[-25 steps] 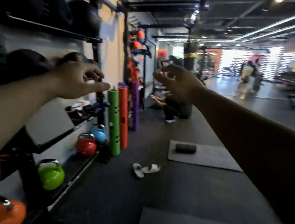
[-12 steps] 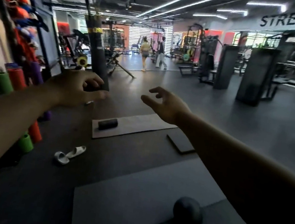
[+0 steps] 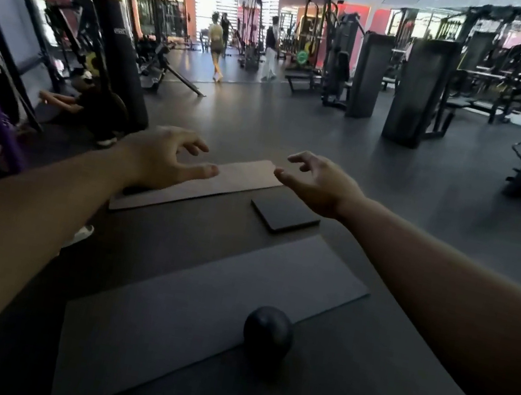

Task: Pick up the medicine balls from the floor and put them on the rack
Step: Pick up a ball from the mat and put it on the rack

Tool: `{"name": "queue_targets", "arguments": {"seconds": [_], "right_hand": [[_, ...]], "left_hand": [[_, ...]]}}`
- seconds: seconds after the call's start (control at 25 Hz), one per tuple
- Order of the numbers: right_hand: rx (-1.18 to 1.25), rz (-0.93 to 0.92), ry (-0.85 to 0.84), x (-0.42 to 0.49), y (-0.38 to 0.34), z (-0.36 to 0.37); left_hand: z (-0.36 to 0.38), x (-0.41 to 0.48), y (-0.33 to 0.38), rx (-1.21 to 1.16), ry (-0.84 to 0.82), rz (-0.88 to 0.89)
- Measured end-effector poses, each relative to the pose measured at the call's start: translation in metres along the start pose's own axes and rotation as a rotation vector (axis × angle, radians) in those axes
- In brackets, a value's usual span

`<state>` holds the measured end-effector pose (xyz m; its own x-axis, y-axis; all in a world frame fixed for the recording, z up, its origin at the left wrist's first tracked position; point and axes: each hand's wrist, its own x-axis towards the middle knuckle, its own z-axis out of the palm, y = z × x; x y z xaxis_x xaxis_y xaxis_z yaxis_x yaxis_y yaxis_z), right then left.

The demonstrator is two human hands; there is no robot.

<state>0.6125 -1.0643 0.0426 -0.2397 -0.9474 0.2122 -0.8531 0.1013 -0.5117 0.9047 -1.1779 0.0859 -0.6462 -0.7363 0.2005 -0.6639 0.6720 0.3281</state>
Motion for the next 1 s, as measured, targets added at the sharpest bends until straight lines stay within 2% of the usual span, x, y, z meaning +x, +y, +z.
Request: {"name": "queue_targets", "arguments": {"seconds": [0.2,0.4,0.56,0.84,1.0], "right_hand": [[0.019,0.096,-0.092,0.01,0.128,0.003],[0.002,0.181,-0.2,0.022,0.213,0.047],[-0.028,0.245,-0.3,0.058,0.26,0.097],[-0.143,0.289,-0.447,0.2,0.336,0.202],[-0.149,0.348,-0.632,0.244,0.392,0.295]], "left_hand": [[0.091,0.07,0.058,-0.031,-0.099,-0.002],[0.171,0.12,0.063,-0.049,-0.184,-0.026],[0.258,0.164,0.034,-0.061,-0.306,-0.072],[0.402,0.294,-0.06,-0.099,-0.445,-0.179],[0.483,0.336,-0.118,-0.158,-0.581,-0.241]]}}
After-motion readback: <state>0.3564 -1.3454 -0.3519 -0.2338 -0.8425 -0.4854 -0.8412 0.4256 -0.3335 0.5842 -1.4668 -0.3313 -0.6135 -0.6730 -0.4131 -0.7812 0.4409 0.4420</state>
